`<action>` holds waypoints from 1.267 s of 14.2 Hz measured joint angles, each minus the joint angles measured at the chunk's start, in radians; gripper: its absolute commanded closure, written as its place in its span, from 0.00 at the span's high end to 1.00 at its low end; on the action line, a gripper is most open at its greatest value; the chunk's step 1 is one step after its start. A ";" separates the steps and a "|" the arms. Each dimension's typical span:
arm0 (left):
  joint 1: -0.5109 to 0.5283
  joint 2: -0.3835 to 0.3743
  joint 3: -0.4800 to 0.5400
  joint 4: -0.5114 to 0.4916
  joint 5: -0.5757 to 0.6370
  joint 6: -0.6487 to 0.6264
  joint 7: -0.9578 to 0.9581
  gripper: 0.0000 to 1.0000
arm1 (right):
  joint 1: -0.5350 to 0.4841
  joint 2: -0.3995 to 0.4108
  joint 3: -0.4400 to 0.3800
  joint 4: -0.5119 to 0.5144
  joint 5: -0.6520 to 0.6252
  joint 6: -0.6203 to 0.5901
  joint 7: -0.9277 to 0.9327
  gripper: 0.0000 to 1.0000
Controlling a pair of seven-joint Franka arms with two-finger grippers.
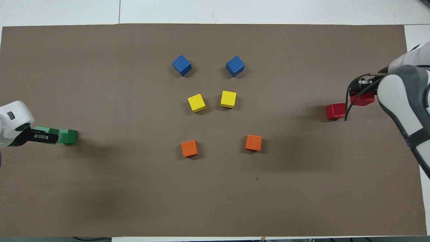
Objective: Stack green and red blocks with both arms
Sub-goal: 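Stack green on green with the left gripper while the right gripper stacks red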
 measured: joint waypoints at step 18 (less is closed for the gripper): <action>0.002 0.013 -0.004 -0.111 -0.038 0.167 -0.055 0.00 | 0.070 -0.149 0.002 -0.281 -0.140 0.243 0.032 0.00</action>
